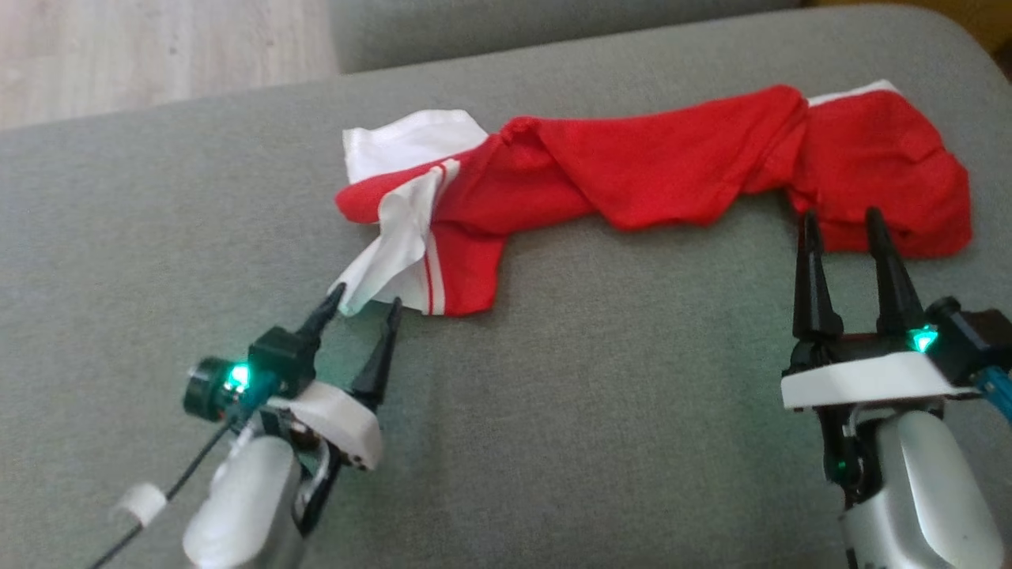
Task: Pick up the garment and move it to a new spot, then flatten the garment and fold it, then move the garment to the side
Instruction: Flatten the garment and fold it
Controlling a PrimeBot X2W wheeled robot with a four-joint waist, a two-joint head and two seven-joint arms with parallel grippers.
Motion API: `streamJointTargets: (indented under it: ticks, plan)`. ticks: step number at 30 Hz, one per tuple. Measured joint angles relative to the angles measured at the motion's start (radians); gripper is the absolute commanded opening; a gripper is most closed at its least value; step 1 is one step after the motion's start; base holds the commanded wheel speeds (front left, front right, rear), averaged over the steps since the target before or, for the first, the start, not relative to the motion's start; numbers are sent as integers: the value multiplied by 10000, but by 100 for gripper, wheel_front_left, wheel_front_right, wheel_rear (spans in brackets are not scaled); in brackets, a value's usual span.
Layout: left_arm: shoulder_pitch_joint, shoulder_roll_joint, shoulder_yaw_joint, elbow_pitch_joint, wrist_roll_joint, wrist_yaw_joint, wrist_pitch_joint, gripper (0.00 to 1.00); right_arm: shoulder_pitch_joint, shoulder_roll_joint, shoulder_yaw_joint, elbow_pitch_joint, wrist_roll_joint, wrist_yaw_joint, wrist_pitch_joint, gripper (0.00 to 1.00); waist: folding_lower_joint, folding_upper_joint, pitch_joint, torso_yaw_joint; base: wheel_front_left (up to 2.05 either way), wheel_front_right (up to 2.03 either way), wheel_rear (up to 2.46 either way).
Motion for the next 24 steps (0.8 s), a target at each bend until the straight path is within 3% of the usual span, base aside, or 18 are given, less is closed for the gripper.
streamJointTargets:
  ticks: [5,10,11,12,18,24]
  plan:
    - [-661,341,-75,842,577,360,-10,100,-163,0,0,-38,102,0,0,100,0,0,311,-233,0,0,0]
    - [-1148,349,-343,1657,717,339,-29,100,-193,0,-17,-50,182,0,0,100,0,0,516,-419,0,0,0]
    - [-1204,341,-347,1776,709,334,-105,46,-198,0,-19,-50,184,0,0,100,0,0,533,-441,0,0,0]
    - [-1266,341,-347,1896,688,326,-213,0,-208,0,-17,-50,186,0,0,100,0,0,546,-459,0,0,0]
    - [-1768,441,-270,1960,660,370,-1083,0,-391,2,-12,-35,353,0,0,100,-1,0,419,-450,0,0,0]
    - [-2258,955,148,660,665,713,-1432,0,-376,2,-6,153,499,0,0,100,-2,0,97,-301,0,0,0]
